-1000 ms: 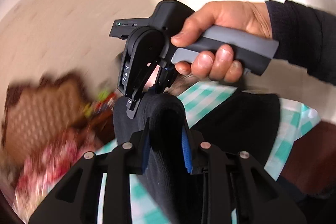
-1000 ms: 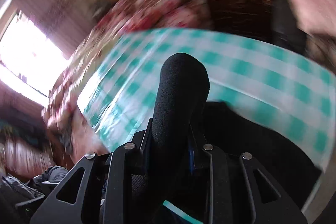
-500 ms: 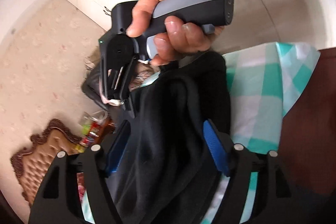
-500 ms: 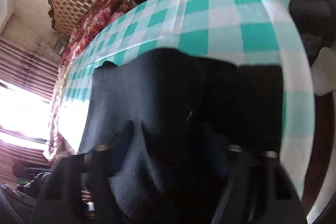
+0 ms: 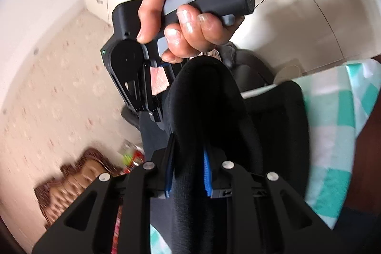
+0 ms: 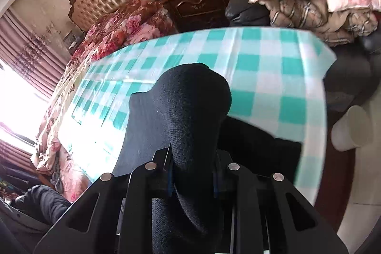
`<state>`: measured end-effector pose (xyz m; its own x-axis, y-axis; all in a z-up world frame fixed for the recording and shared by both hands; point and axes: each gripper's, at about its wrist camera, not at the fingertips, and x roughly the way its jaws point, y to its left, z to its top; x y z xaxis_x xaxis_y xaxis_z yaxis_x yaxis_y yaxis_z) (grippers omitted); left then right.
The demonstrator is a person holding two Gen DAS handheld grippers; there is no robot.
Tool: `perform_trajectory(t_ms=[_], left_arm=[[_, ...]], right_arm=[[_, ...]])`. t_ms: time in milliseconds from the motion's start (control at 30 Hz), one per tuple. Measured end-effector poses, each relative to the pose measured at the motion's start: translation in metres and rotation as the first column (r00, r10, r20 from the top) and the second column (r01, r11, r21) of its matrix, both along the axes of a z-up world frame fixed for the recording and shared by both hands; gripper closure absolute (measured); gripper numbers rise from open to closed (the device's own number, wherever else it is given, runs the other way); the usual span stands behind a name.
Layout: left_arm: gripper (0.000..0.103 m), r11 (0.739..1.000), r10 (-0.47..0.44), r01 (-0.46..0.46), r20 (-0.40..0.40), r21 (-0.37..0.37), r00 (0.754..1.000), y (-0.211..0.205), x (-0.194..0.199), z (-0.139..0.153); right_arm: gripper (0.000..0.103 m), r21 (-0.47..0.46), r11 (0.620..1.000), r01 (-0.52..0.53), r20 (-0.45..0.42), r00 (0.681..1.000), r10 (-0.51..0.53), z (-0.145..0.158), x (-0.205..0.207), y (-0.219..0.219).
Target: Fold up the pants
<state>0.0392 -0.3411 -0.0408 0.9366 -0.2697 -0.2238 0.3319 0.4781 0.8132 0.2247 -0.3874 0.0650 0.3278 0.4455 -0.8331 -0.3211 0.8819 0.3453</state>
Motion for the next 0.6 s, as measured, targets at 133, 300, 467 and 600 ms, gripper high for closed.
perform_trajectory(t_ms=[133, 300, 467, 600], left_arm=[[0.083, 0.999, -0.024, 0.025, -0.015, 0.044, 1.0, -0.023, 0.004, -0.015], [0.066, 0.987, -0.046, 0.054, -0.059, 0.152, 0.997, -0.058, 0.006, -0.08], [0.026, 0.991, -0.11, 0.114, -0.054, 0.068, 0.992, -0.045, -0.013, -0.07], [0.027, 0.972, -0.152, 0.114, -0.179, -0.207, 0.972, 0.011, -0.013, -0.004]], right_arm=[[0.079, -0.003, 0.999, 0.037, -0.045, 0.998, -0.037, -0.018, 0.005, -0.032], [0.052, -0.01, 0.994, 0.107, -0.116, 0.987, -0.108, -0.087, 0.01, -0.08], [0.031, 0.01, 0.977, 0.215, -0.025, 0.976, -0.214, -0.088, -0.009, -0.106], [0.034, 0.013, 0.934, 0.358, 0.162, 0.921, -0.355, -0.034, -0.062, -0.123]])
